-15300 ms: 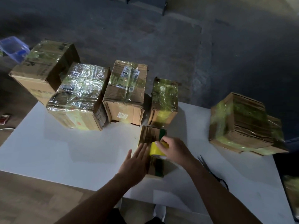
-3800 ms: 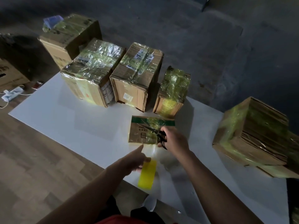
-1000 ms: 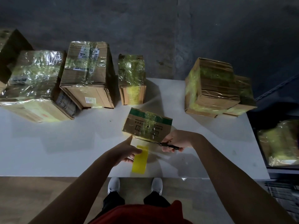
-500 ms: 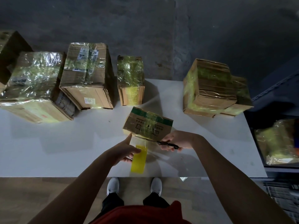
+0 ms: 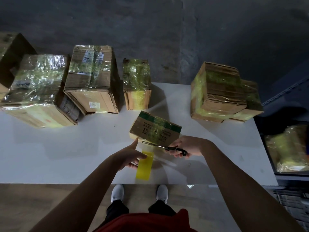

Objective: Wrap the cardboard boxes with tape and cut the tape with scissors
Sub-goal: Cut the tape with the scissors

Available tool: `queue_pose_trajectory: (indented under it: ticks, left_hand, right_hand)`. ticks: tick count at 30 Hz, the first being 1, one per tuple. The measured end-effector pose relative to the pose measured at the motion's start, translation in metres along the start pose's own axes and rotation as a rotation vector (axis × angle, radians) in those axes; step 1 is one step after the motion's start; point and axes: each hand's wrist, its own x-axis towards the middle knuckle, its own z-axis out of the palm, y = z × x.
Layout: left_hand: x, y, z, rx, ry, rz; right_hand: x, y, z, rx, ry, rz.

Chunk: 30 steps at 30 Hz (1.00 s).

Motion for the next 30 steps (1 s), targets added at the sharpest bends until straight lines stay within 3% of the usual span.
queue_pose_trajectory:
  ticks: [15, 30]
  left_hand:
    - [-0.001, 0.002, -0.001, 0.036, 0.008, 0.022]
    - [0.003, 0.004, -0.004, 0.062, 0.009, 0.021]
  right_hand:
    - [-0.014, -0.01, 0.009, 0.068, -0.099, -0.034]
    - [-0.021, -0.008, 0.027, 0.216, -0.015, -0.109]
